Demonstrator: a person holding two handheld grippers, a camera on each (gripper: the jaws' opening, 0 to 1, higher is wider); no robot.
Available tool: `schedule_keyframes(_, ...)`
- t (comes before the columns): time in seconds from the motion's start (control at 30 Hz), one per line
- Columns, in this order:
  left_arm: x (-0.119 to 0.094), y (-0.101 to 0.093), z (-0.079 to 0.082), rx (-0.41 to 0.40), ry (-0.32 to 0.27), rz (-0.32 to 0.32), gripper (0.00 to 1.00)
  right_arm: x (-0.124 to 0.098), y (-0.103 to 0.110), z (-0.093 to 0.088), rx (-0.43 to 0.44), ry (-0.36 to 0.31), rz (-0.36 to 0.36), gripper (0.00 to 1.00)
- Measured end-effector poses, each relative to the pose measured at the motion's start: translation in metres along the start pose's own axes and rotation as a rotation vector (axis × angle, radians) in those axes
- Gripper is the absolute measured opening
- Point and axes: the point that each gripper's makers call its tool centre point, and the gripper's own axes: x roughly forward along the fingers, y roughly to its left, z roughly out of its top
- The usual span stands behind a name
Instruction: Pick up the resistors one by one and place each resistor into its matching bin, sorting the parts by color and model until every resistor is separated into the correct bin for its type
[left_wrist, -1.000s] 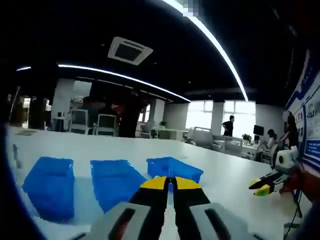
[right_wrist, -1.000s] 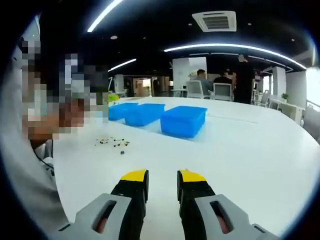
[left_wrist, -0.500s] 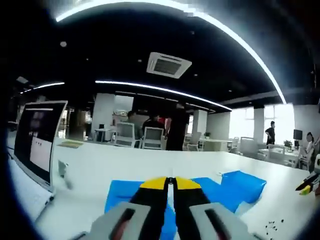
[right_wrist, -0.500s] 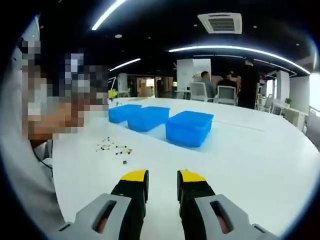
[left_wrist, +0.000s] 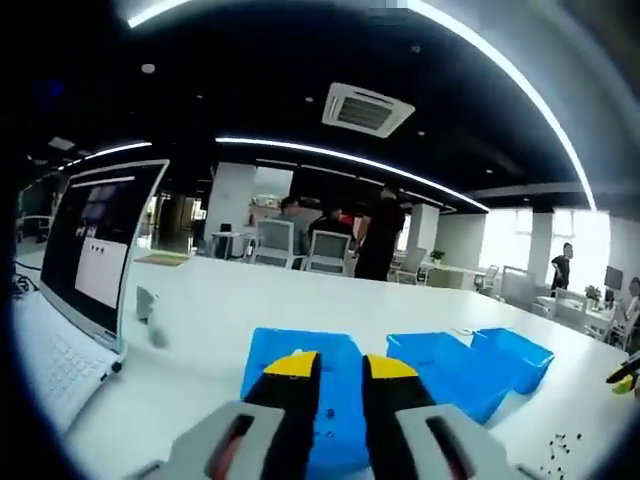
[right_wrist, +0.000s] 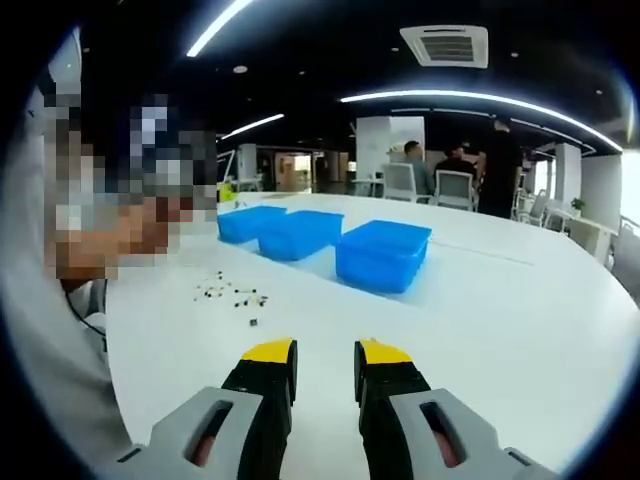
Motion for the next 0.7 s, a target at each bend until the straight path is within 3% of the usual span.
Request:
schedule_keyframes(0.23, -0.008, -0.018, 0.016, 0.054, -0.033, -0.019, 0.17, -0.003, -0.001, -0.006, 0.013, 0.0, -0.004, 0.25)
schedule_keyframes(0.33, -0.011, -0.034, 0.022, 0.07, -0.037, -0.051, 0.17, -0.005, -0.001, -0.006, 0.019, -0.009, -0.002, 0.25)
schedule_keyframes(0.53, -0.019, -0.113, 0.014, 0.181, 0.0, -0.233, 0.15, -0.008, -0.002, -0.008, 0.022, -0.009, -0.003, 0.25)
schedule_keyframes(0.7, -0.031, -0.183, -0.009, 0.222, 0.056, -0.398, 0.15, -0.014, -0.004, -0.011, 0.025, -0.014, -0.014, 0.25)
